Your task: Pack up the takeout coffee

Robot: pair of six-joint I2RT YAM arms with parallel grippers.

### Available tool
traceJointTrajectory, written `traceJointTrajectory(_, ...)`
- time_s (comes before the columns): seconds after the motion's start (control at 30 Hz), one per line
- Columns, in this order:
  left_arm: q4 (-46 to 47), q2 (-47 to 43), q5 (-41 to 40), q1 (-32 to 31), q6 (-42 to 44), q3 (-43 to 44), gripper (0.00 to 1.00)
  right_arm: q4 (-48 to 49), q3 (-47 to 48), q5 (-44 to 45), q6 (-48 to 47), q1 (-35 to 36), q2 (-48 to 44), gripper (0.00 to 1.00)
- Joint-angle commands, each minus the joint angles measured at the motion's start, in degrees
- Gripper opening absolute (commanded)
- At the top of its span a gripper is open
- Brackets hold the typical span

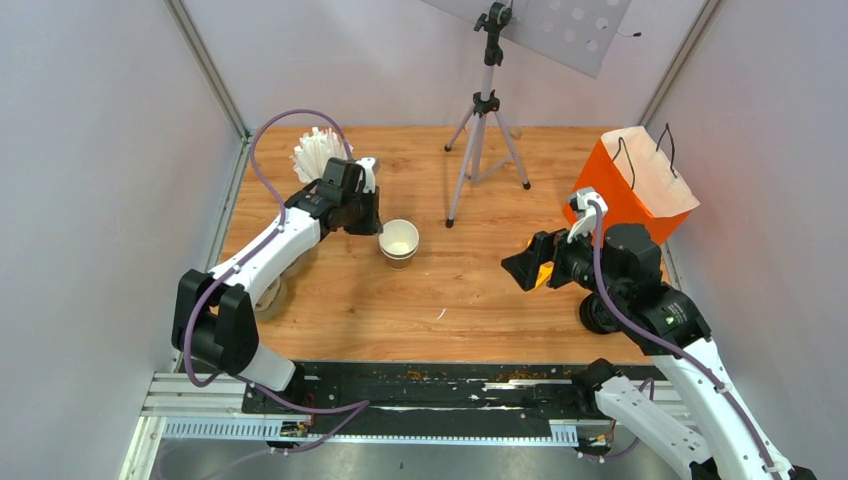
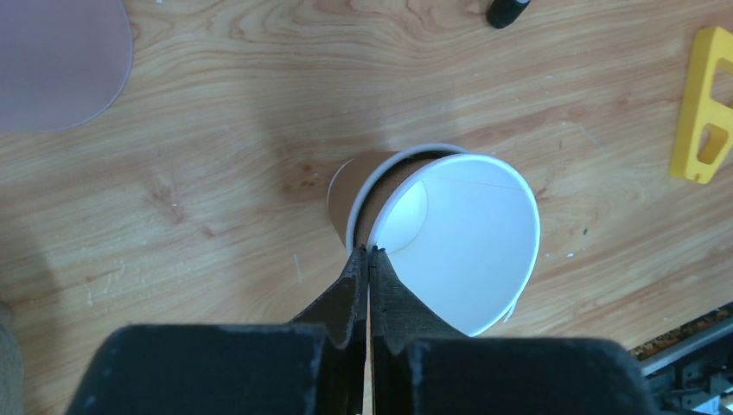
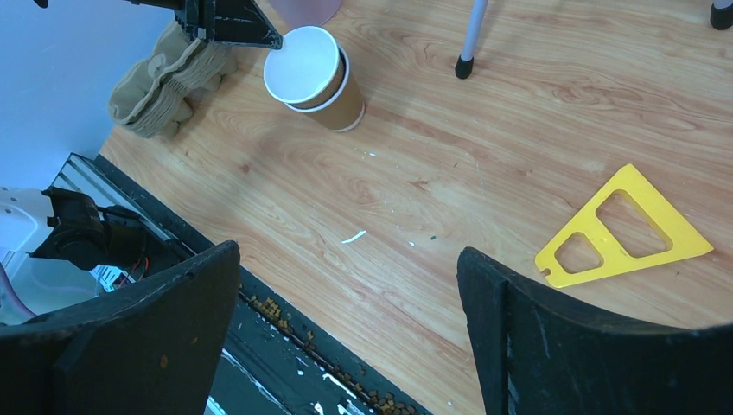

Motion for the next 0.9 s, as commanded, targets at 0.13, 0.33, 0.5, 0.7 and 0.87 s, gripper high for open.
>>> traceJointTrajectory(0.13,4.96,-2.07,6.88,-0.25,-6.14,1.36,0.0,1.55,-1.02,0.62,1.07,0.22,0.09,0.95)
traceJointTrajectory(0.33,3.74,-3.3,4.92,-0.24,-8.04,1.58,0.0,1.85,-0.51,-2.34,2.91,0.22,1.67,0.94)
traceJointTrajectory(0.5,0.69,-6.29,1.51,-0.25,-6.43,6.76,0.0,1.07,-0.19,-1.77,3.51,0.21,0.9,0.94)
traceJointTrajectory(0.7,-5.13,-10.25,2.31,-0.28,-5.23,12.29,0.0,-1.83,1.45,-0.2,4.73,0.22,0.64,0.93)
traceJointTrajectory(0.87,-10.63,-15.0,3.99,-1.29,-4.38,10.32,0.0,-6.12,2.1,2.06,7.71,0.22,0.4,0.93)
